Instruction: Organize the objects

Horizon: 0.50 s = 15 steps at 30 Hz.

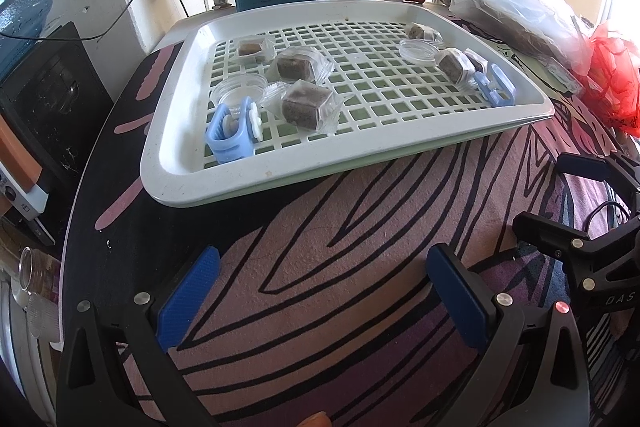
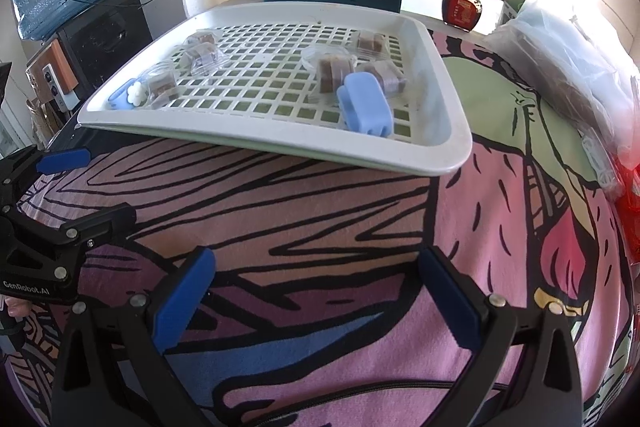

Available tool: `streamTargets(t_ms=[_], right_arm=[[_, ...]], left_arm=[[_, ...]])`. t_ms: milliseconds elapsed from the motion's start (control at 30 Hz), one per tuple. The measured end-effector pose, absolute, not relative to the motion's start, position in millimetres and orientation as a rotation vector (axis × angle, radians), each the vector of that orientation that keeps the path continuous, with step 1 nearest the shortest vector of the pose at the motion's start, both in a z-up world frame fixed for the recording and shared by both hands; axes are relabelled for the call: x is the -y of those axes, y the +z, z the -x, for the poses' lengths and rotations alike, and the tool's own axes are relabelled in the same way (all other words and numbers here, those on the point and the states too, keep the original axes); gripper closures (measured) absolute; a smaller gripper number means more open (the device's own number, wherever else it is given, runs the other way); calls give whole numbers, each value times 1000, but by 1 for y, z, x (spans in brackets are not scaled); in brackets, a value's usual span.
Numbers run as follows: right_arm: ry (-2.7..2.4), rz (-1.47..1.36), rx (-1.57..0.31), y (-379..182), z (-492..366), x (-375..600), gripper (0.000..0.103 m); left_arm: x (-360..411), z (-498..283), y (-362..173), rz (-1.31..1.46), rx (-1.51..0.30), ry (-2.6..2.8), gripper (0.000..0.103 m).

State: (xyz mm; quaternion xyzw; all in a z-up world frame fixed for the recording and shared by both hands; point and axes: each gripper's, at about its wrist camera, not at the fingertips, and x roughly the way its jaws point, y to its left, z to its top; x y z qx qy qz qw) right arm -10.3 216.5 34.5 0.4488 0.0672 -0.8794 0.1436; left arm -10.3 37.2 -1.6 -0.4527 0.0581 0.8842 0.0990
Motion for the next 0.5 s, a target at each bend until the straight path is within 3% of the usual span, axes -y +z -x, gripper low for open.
streamTargets(t_ms=[500], right_arm=[[-2537,-1294,-193,34,9,-217,0]], left_arm=[[-35,8,-1,1347,-159,2633,0]])
